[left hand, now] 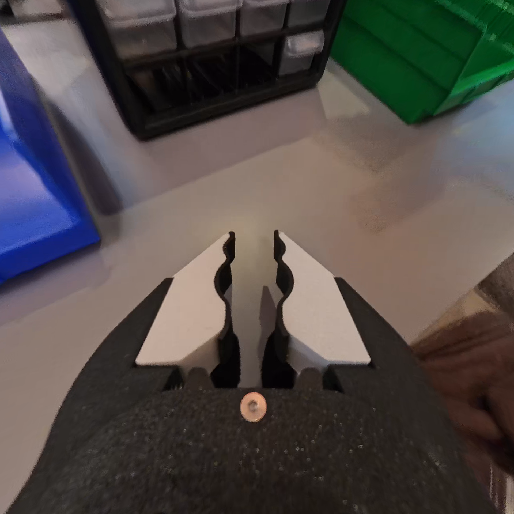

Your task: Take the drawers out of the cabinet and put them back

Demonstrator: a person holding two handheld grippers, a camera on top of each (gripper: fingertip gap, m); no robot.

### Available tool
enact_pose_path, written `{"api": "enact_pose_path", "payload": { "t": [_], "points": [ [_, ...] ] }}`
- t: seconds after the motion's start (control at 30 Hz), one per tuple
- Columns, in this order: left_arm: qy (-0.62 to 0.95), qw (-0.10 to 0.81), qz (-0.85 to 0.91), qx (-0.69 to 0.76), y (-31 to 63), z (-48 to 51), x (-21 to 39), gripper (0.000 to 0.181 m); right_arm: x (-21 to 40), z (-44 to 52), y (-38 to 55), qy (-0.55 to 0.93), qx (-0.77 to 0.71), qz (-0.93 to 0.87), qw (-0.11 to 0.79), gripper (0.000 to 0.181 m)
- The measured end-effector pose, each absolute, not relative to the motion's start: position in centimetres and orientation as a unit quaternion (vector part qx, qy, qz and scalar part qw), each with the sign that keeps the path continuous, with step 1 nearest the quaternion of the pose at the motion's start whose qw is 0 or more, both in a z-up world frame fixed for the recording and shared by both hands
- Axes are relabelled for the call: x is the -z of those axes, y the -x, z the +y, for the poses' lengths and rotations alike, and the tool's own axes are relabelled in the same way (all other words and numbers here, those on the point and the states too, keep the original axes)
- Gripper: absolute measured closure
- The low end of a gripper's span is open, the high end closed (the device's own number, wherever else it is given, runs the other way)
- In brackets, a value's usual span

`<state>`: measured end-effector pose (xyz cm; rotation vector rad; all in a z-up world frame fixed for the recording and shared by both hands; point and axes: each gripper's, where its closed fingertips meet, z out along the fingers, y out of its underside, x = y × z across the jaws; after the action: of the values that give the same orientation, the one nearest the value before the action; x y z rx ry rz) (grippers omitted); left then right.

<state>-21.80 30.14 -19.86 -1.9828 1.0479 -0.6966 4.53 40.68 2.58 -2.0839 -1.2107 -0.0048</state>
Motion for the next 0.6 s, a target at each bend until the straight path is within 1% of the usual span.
{"api": "enact_pose_path", "payload": {
  "t": [0.13,0.23,0.33,0.43,0.6],
  "points": [
    [0.740,0.435,0.423,0.292,17.0,30.1,17.7,0.153,0.2,44.5,-2.3,0.856,-0.020,-0.479,0.193,0.181],
    [0.688,0.479,0.498,0.220,13.4,30.1,17.8,0.153,2.5,45.9,-1.7,0.861,-0.007,-0.493,0.124,0.181],
    [0.611,0.534,0.578,0.085,10.3,31.2,18.3,0.154,3.6,46.3,-1.2,0.861,-0.005,-0.500,0.093,0.181],
    [0.525,0.573,0.628,-0.040,7.0,32.5,18.3,0.155,3.6,46.6,-0.5,0.861,-0.018,-0.499,0.093,0.181],
    [0.422,0.596,0.664,-0.160,1.7,35.3,18.4,0.154,3.7,46.5,-0.5,0.877,-0.023,-0.476,0.055,0.181]
  ]
}}
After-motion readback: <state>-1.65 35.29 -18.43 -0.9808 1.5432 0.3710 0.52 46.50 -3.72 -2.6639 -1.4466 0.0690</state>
